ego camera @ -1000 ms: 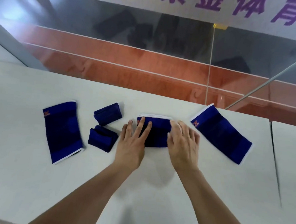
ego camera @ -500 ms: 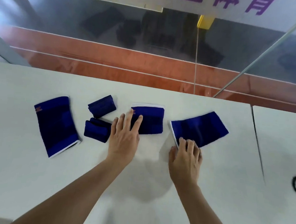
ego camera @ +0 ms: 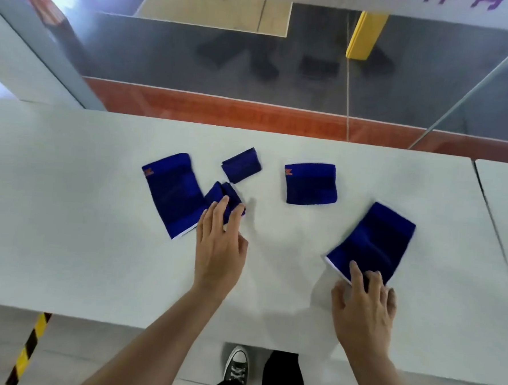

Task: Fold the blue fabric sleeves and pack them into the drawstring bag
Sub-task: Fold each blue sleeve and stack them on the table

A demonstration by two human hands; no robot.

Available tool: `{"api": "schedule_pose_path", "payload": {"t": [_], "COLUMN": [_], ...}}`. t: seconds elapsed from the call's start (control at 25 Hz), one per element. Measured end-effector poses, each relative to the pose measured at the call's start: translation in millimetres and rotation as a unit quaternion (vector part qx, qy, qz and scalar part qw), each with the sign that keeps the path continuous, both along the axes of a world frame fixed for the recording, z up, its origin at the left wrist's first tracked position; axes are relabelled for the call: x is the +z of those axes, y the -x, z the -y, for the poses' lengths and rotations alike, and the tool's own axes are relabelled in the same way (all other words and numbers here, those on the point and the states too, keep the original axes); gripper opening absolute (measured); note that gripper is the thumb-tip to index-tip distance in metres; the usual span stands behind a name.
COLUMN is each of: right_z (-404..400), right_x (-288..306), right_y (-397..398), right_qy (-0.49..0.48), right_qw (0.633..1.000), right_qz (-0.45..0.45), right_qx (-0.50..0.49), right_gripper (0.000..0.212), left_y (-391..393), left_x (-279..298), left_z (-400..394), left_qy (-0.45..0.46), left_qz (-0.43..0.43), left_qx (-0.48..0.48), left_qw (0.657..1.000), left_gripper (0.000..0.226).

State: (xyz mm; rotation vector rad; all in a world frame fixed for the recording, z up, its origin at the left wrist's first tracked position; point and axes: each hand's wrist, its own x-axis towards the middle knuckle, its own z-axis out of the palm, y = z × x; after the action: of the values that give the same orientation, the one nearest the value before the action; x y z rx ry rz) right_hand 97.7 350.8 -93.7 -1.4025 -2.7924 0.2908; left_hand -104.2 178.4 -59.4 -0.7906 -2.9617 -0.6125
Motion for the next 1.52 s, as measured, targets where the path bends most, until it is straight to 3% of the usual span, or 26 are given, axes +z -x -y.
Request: {"api": "schedule_pose_path", "payload": {"t": [0.12, 0.28, 0.44, 0.56, 0.64, 0.72, 1.0, 1.12, 1.28, 1.44, 1.52], "right_z": [12.7, 20.8, 25.2, 26.7, 32.6, 48.8, 117.3, 131.8, 130.2, 124.1, 119.5], "right_x": [-1.7, -1.1, 2.2, 6.2, 10.9, 15.1, 12.3, 9.2, 10.0, 11.9, 12.7], "right_y": [-8.5, -13.8, -14.7, -12.1, -5.3, 6.6, 46.9, 41.4, 21.4, 3.9, -5.2], "right_qy": [-0.009, -0.013, -0.004, -0.017, -0.022, -0.015, 0.06, 0.073, 0.066, 0.069, 0.077], "right_qw": [1.0, 1.0, 1.0, 0.999, 0.998, 0.996, 0.982, 0.979, 0.985, 0.988, 0.989], "right_qz": [0.008, -0.005, -0.004, -0.025, -0.056, -0.088, -0.101, -0.082, -0.078, -0.081, -0.081], "right_qx": [-0.009, -0.009, -0.016, -0.016, -0.01, 0.014, 0.144, 0.171, 0.141, 0.114, 0.1], "right_gripper": [0.052, 0.047, 0.047, 0.046, 0.047, 0.047, 0.035, 0.03, 0.031, 0.035, 0.035], "left_y": [7.7, 6.9, 3.5, 13.6, 24.6, 25.2, -63.7, -95.2, -95.4, -57.3, -45.5], "left_x": [-10.2, -21.8, -16.6, -16.3, -20.5, -24.4, -12.1, -5.6, 7.3, 1.7, -1.0], "left_z": [20.2, 20.0, 14.0, 34.0, 57.0, 80.8, 105.4, 101.7, 86.6, 76.6, 73.6], "left_qy": [-0.009, 0.047, 0.031, 0.022, 0.041, 0.075, 0.112, 0.099, 0.017, 0.067, 0.129], "left_qz": [0.059, 0.103, 0.123, 0.091, 0.104, 0.116, 0.095, 0.148, 0.252, 0.125, 0.133], "left_qx": [0.029, -0.063, -0.101, -0.023, 0.062, 0.082, -0.066, -0.125, -0.146, -0.107, -0.104], "left_qw": [0.998, 0.992, 0.987, 0.995, 0.992, 0.987, 0.987, 0.976, 0.957, 0.984, 0.977], "left_gripper": [0.047, 0.053, 0.06, 0.059, 0.059, 0.058, 0.064, 0.068, 0.061, 0.055, 0.063]}}
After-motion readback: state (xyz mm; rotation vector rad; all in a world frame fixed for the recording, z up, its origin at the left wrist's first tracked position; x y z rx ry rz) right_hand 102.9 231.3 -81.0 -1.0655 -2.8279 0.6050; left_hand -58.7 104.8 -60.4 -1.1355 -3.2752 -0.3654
